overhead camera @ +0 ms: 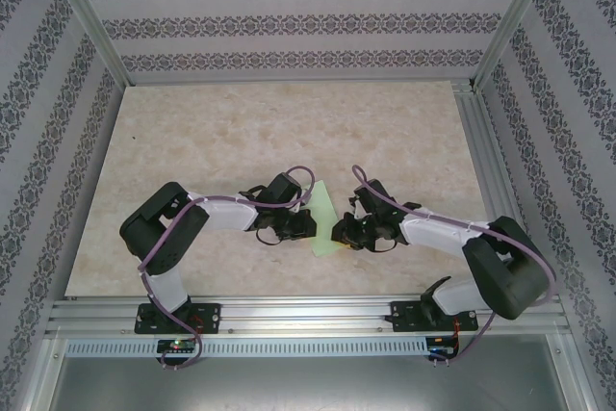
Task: Fold a paper plane with a square sheet of paper (fold left side to right side)
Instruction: Hold the square sheet of paper at the center of the table, then first fold the square sheet of paper in half at the center of the table.
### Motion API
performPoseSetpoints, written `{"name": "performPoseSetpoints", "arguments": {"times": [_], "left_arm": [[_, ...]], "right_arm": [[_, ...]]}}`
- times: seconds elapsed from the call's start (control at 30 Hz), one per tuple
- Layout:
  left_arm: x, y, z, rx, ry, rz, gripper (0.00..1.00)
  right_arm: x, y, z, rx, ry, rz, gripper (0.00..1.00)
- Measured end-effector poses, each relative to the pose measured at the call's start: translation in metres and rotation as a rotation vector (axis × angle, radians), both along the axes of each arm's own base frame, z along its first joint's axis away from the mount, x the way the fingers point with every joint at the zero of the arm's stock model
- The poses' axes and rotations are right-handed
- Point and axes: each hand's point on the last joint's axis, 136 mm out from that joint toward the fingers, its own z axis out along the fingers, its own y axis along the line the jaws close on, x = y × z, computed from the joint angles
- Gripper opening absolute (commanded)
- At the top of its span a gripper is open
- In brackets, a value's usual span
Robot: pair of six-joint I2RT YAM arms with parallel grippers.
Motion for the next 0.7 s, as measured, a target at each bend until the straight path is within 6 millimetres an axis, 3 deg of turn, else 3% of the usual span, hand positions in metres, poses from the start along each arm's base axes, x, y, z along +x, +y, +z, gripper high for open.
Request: {"name": "performPoseSetpoints", "arguments": {"times": [0.13, 0.7], "left_arm": [[0.0, 0.001, 0.0, 0.008, -0.002, 0.004, 0.13], [0.006, -0.006, 0.01, -0.006, -0.016, 0.0, 0.16]], "right_arm": [[-0.006, -0.001, -0.013, -0.039, 0.026, 0.013, 0.18], [-0.004, -0.005, -0.015, -0.085, 0.025, 0.03, 0.16]]}}
